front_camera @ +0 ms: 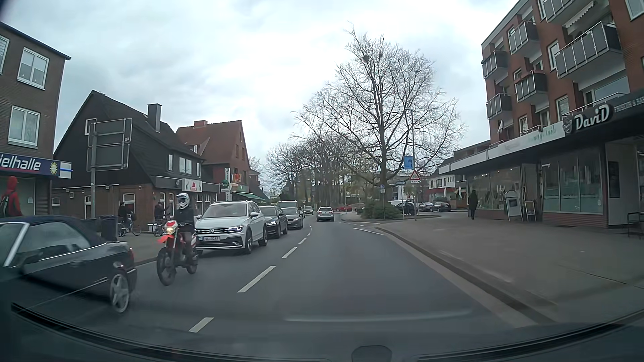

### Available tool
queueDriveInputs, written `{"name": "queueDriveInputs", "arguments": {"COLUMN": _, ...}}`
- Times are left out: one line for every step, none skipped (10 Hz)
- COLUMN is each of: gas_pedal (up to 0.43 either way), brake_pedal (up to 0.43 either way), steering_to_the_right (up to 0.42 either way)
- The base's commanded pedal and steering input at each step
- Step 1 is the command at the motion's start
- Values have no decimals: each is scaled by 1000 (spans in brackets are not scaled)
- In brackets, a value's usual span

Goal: Follow the waypoints while adhering to traffic rules and regulations

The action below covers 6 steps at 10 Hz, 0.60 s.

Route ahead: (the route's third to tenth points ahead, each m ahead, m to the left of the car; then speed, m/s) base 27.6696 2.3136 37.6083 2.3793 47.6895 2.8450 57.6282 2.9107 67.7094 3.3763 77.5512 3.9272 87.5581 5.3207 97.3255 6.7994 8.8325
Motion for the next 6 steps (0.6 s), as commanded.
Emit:
{"name": "queueDriveInputs", "arguments": {"gas_pedal": 177, "brake_pedal": 6, "steering_to_the_right": 5}}
{"name": "queueDriveInputs", "arguments": {"gas_pedal": 169, "brake_pedal": 0, "steering_to_the_right": 4}}
{"name": "queueDriveInputs", "arguments": {"gas_pedal": 157, "brake_pedal": 0, "steering_to_the_right": 3}}
{"name": "queueDriveInputs", "arguments": {"gas_pedal": 157, "brake_pedal": 0, "steering_to_the_right": -2}}
{"name": "queueDriveInputs", "arguments": {"gas_pedal": 157, "brake_pedal": 6, "steering_to_the_right": -7}}
{"name": "queueDriveInputs", "arguments": {"gas_pedal": 157, "brake_pedal": 0, "steering_to_the_right": -7}}
